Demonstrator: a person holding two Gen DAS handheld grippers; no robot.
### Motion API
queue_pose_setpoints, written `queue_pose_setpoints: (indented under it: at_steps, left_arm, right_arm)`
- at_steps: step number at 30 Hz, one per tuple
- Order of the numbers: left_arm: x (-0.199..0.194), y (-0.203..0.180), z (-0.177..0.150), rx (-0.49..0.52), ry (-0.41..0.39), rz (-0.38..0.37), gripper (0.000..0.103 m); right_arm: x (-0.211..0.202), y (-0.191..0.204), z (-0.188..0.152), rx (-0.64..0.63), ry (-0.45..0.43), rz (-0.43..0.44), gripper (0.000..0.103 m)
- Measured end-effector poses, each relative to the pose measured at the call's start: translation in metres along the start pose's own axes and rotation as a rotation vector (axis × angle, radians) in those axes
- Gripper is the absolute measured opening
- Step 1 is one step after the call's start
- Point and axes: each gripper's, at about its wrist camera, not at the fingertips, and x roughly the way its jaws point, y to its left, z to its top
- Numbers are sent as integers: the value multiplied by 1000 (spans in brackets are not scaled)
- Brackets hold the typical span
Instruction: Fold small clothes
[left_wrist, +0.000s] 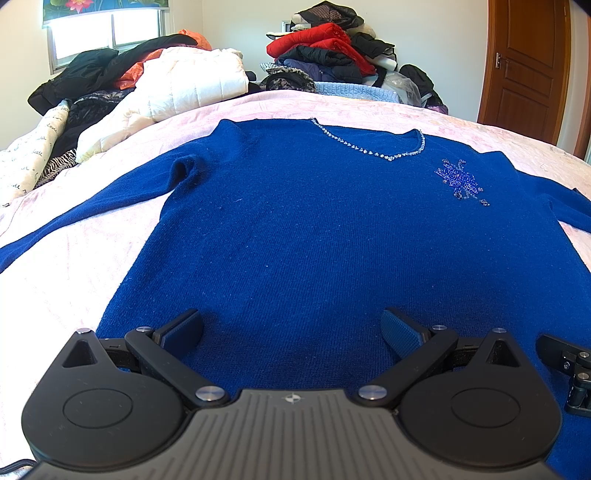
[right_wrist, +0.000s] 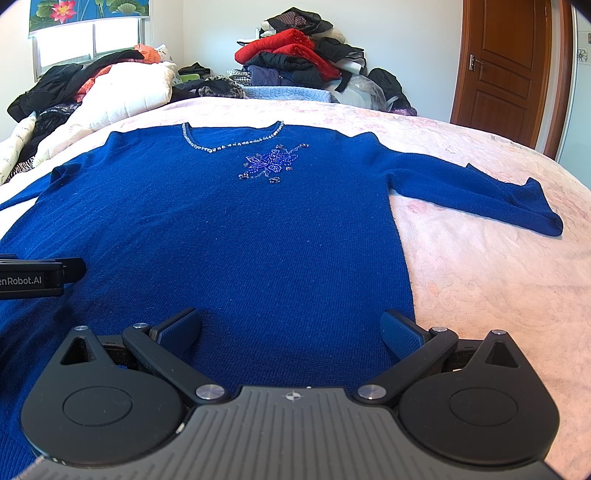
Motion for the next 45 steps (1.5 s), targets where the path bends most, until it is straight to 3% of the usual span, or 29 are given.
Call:
queue_pose_setpoints:
  at_steps: [11,21,31,35,38,41,45]
  left_arm:
    - [-1,-1,0,1,-2,9,103]
    - [0,2,3,5,11,-4,103]
    - [2,6,14,-48,35,-32,103]
    - [-1,5,25,-70,-6,-41,103]
    - [-3,-1,38,-82,-33,-65,103]
    - [-2,-5,54,-122,-36,-104,103]
    - [5,-12,71,-162,-18,-140,103]
  right_arm:
    - [0,1,-1,-1,3,0,103]
    - [8,-6,33,19,27,-4,103]
    - [32,-42,68,63,12,2,103]
    - [37,-72,85,59,-35,-7,102]
    - [43,-117,104,162,-68,8,102]
    - [56,-179,116,423,-41,62,95]
    - [68,-260,104,825,-39,136,94]
